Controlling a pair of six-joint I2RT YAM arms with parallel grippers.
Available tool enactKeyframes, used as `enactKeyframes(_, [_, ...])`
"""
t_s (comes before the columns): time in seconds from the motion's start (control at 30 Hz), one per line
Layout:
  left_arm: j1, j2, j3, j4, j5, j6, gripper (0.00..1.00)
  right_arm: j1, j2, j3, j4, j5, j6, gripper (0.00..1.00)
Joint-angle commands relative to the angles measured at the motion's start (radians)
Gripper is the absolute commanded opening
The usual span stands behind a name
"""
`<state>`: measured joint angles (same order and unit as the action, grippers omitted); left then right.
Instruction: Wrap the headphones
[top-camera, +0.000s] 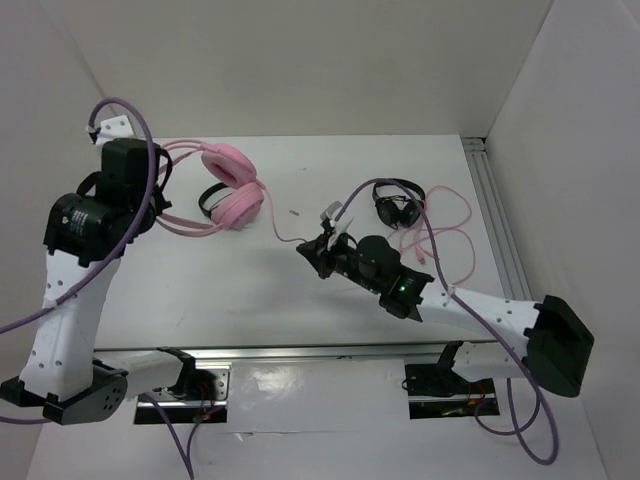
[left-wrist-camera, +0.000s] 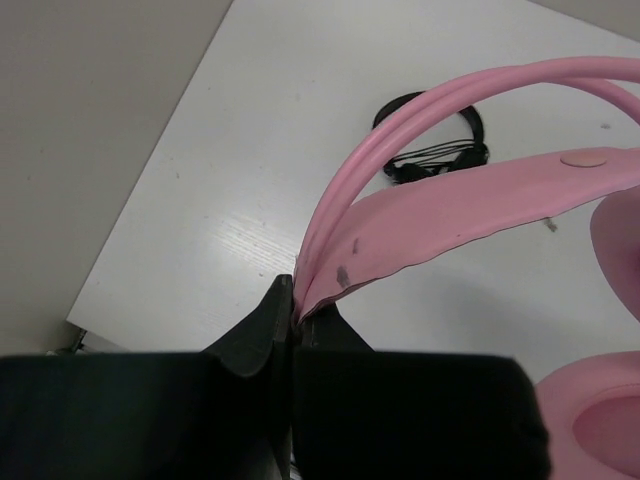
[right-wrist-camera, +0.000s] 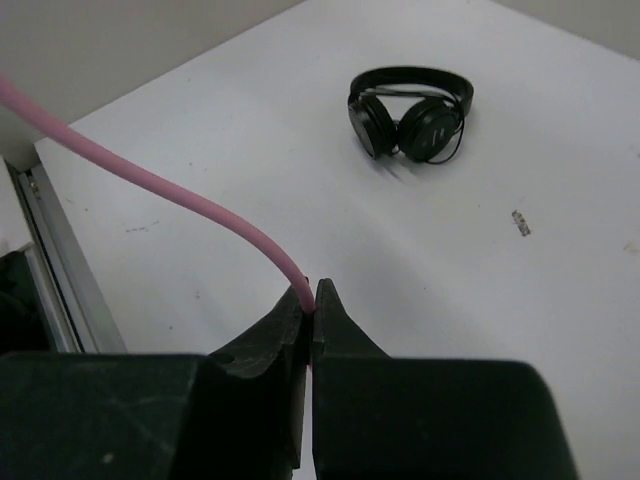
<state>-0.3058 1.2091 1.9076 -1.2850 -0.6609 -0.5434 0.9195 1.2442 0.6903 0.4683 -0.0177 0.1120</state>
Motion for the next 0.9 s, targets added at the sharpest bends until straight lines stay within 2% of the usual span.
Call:
enactKeyframes(0.0, [-0.013, -0.039, -0.149, 0.216, -0.136, -0.009, 0.00, 0.102, -0.138, 0.086, -0.156, 0.287, -0.092, 0.00])
enactKeyframes(0.03, [-0.027, -0.039, -0.183, 0.245, -0.207, -0.009, 0.00, 0.119, -0.155, 0.107, -0.219, 0.386, -0.116, 0.00])
enactKeyframes(0.13, [-0.113, -0.007, -0.283, 0.298, -0.265, 0.051, 0.00, 0.156, -0.193, 0.161, -0.325, 0.516, -0.161, 0.00])
enactKeyframes(0.33, [-0.291, 0.099, -0.373, 0.372, -0.276, 0.220, 0.00, 0.176, -0.196, 0.253, -0.471, 0.552, -0.244, 0.00])
enactKeyframes(0.37, [-0.361, 0.110, -0.374, 0.387, -0.290, 0.265, 0.00, 0.176, -0.184, 0.253, -0.485, 0.552, -0.261, 0.00])
enactKeyframes(0.53, [-0.577, 0.170, -0.461, 0.463, -0.416, 0.394, 0.00, 0.185, -0.184, 0.241, -0.482, 0.565, -0.284, 0.00])
enactKeyframes(0.6, [-0.619, 0.202, -0.470, 0.463, -0.416, 0.419, 0.00, 0.185, -0.193, 0.241, -0.470, 0.565, -0.284, 0.00])
enactKeyframes(0.67, [-0.671, 0.202, -0.470, 0.463, -0.355, 0.431, 0.00, 0.185, -0.193, 0.229, -0.458, 0.576, -0.284, 0.00])
enactKeyframes(0.87, [-0.701, 0.112, -0.527, 0.481, -0.203, 0.479, 0.00, 0.185, -0.212, 0.207, -0.419, 0.665, -0.313, 0.00])
